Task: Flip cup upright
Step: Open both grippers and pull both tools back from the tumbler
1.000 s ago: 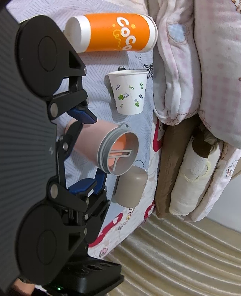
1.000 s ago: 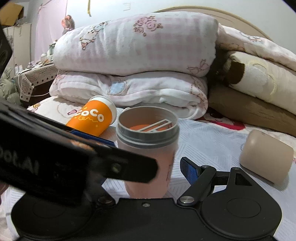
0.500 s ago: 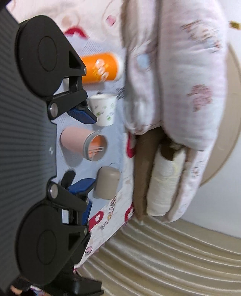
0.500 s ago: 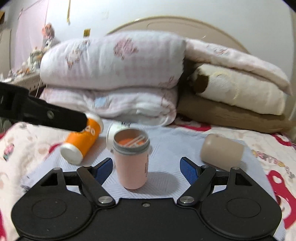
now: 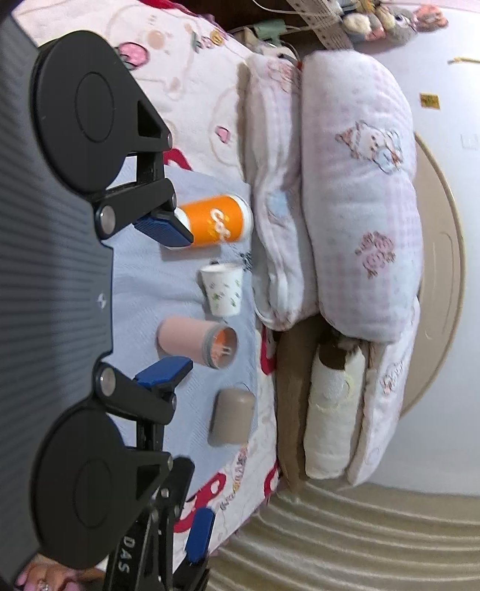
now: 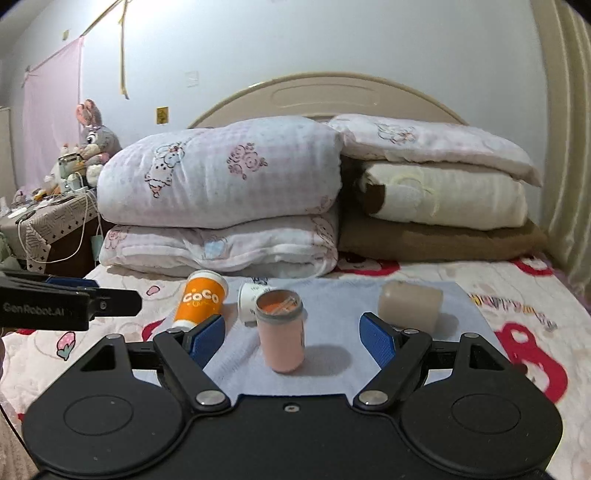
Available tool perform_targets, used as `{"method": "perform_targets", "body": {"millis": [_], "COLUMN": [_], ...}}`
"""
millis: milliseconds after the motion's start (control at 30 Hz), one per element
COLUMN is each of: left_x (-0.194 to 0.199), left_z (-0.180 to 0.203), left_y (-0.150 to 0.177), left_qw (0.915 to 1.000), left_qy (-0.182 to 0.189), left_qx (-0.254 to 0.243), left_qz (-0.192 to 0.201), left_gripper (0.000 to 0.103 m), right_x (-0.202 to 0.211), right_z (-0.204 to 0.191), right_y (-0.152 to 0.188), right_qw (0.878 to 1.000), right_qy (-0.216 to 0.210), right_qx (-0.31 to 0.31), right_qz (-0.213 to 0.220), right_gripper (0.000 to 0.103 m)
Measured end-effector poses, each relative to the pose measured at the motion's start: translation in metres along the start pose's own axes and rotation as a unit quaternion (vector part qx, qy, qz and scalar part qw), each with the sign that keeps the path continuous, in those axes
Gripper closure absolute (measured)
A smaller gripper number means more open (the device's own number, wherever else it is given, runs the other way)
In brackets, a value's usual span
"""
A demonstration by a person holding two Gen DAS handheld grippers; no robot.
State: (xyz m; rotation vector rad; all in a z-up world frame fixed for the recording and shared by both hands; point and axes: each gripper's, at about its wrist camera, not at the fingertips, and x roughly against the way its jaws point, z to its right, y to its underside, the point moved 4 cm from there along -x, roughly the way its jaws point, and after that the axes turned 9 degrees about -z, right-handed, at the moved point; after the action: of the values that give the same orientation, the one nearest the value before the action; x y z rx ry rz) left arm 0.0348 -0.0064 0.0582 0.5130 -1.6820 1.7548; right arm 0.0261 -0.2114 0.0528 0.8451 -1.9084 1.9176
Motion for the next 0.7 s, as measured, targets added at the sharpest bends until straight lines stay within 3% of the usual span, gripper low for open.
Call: {"method": "perform_targets", "body": {"millis": [433,700], "left_x": [-0.004,-0.003], "left_z": [-0.011,-0.014], "left_y": [0.029,0.03], "left_qw": [0.9987,0.9984], "left_qy": [-0.044,-0.052], "left_qx": [0.014,0.018], "left_qz": [-0.019,-0.016], "left_gripper": [0.03,0.02], "right_x": [0.009,0.012], "right_z": [-0.005,-0.008], "right_y": [0.021,0.023], "right_qw": [0.999,0.998], "right_qy": [0.04,0.065], "right_qx": [-0.022,-0.02], "right_qz": [-0.006,-0.001], "right_gripper": [0.019,0.006]}}
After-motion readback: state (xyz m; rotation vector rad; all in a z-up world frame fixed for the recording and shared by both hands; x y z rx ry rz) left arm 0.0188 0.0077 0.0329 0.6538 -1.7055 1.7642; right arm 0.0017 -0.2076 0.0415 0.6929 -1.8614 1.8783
